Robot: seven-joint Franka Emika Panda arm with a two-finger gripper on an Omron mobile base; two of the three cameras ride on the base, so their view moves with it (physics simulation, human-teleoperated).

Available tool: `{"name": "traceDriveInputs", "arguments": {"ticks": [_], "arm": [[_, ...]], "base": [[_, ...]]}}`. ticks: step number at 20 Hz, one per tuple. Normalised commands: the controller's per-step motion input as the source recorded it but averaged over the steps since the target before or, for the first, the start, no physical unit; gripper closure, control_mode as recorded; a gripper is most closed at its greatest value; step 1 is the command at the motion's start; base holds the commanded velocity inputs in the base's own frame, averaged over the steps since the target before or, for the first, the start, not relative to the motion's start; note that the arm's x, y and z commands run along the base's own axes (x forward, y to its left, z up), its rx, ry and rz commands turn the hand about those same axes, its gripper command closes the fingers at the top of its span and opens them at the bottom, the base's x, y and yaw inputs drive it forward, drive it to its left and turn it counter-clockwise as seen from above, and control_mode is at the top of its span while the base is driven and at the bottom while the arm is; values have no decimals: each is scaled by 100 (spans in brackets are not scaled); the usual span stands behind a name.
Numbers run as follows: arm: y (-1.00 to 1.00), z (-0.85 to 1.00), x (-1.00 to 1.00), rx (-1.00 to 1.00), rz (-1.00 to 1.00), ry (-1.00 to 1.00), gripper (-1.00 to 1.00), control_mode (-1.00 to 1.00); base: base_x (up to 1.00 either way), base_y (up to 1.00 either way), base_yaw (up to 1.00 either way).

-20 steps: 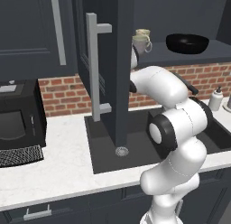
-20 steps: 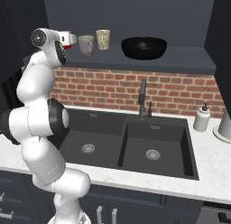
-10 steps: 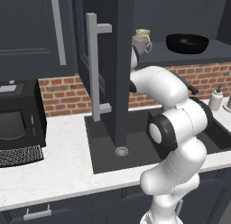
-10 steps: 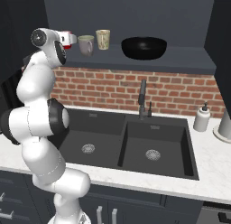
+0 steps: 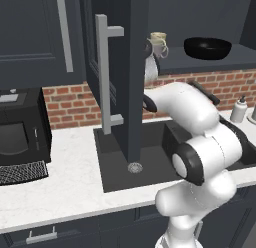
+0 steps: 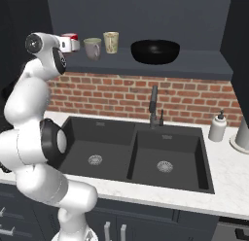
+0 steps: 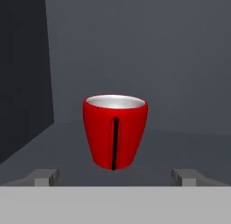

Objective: Gather all objects into one cabinet and sort the glasses and bowls to opposite sides.

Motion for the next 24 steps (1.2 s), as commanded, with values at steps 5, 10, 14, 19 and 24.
{"name": "traceDriveInputs", "arguments": {"ticks": [5, 10, 14, 19, 24], "arm": [[-48, 0, -82, 3, -6, 0, -100, -100], [-61, 0, -76, 4, -7, 0, -100, -100], [-49, 0, -97, 4, -6, 0, -100, -100], [-44, 3, -100, 7, -5, 0, -100, -100], [-52, 25, -100, 11, -4, 0, -100, -100]], "base": [[0, 0, 0], [0, 0, 0], [0, 0, 0], [0, 0, 0], [0, 0, 0]]}}
